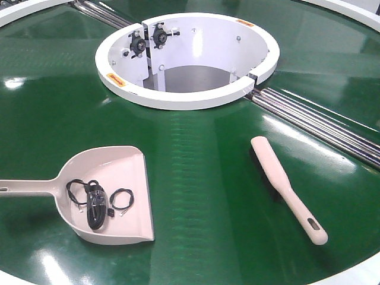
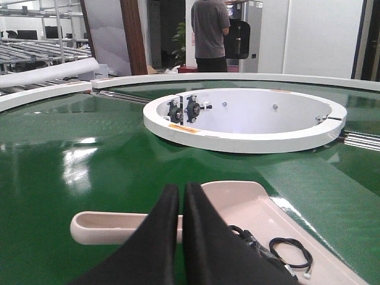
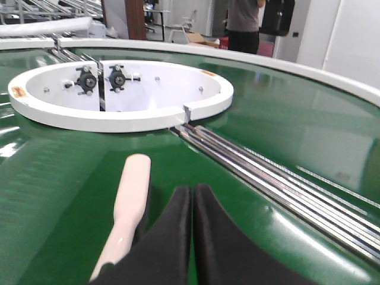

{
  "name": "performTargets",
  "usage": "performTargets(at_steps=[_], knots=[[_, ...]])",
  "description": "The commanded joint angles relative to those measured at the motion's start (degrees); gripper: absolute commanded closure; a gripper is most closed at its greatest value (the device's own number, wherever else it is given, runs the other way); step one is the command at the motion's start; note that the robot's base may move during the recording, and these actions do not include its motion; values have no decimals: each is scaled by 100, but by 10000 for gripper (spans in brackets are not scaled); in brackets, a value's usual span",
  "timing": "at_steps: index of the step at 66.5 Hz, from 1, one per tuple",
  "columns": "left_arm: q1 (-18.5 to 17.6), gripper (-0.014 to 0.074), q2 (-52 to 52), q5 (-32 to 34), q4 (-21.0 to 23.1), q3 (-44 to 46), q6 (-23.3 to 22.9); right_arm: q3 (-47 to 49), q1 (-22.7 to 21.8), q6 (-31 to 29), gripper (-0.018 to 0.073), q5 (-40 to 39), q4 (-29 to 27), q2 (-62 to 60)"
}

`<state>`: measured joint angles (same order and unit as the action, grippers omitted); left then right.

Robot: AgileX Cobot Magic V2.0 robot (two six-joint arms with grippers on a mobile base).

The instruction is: Clean and inspect green conveyor with broom and dustpan

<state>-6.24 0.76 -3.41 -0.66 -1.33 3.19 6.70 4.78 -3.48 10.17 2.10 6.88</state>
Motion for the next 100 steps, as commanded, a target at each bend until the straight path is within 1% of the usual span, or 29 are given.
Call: performTargets(at_steps=[1,8,13,15,20,46,100], knots=[[-29,603,80,407,7,-81,-39,-177,-55,79,568,-854,-8,-55],[-29,603,80,407,7,-81,-39,-607,-67,79,568,-1231,-8,-466],[-29,603,80,407,7,-81,-39,-864,-67,84,568,-1333,-8,-814],[-29,603,75,407,7,-81,-39,-848,-67,84,568,-1142,-8,-828],[-29,603,75,407,7,-81,-39,-848,-67,87,568,-1085,6,-812],[-29,603,75,407,7,-81,-39,-848,-67,150,568,-1208,245,-813],[-29,603,75,407,7,-81,-39,-848,-67,193,568,-1196,240,-813]])
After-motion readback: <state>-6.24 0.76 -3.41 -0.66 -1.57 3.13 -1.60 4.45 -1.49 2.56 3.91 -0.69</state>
